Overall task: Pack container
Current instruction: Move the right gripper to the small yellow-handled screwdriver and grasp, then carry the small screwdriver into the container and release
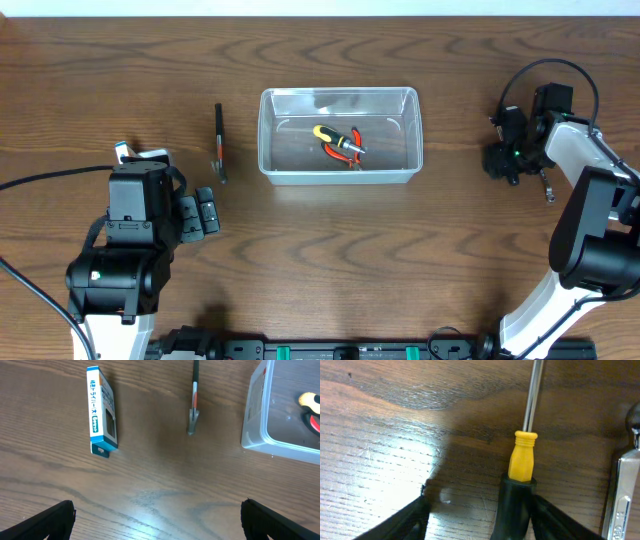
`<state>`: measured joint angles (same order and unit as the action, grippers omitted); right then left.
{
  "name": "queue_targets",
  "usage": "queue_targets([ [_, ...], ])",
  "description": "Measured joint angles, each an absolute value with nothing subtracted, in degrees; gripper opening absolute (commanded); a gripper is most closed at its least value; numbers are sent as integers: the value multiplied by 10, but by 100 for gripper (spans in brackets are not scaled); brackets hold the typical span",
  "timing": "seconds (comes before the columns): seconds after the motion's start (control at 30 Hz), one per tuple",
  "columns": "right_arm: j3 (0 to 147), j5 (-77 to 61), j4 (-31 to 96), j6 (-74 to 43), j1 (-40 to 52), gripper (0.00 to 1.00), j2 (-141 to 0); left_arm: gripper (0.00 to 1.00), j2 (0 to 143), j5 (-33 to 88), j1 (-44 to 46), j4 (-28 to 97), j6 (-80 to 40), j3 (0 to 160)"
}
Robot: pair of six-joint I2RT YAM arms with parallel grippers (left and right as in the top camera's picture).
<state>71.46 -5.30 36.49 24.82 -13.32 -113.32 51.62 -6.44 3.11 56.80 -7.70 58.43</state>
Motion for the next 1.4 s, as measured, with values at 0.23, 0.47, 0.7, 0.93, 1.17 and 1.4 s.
queue_targets([
  [0.23,715,-55,365,245,-133,34,-1133,98,516,-64,31,568,-77,584],
  [0.47,715,-56,365,244,-133,19,-1133,98,516,-64,31,568,-77,584],
  [0.7,715,-56,365,243,-133,1,-1133,98,516,-64,31,568,-77,584],
  [0.93,723,-51,391,224,-126,1,-1133,98,516,-64,31,568,-77,584],
  [1.17,847,-45,510,215,-72,1,-1106,98,516,-64,31,568,-77,584],
  [1.4,1027,-44,551,269,67,1,-1003,98,516,-64,31,568,-77,584],
])
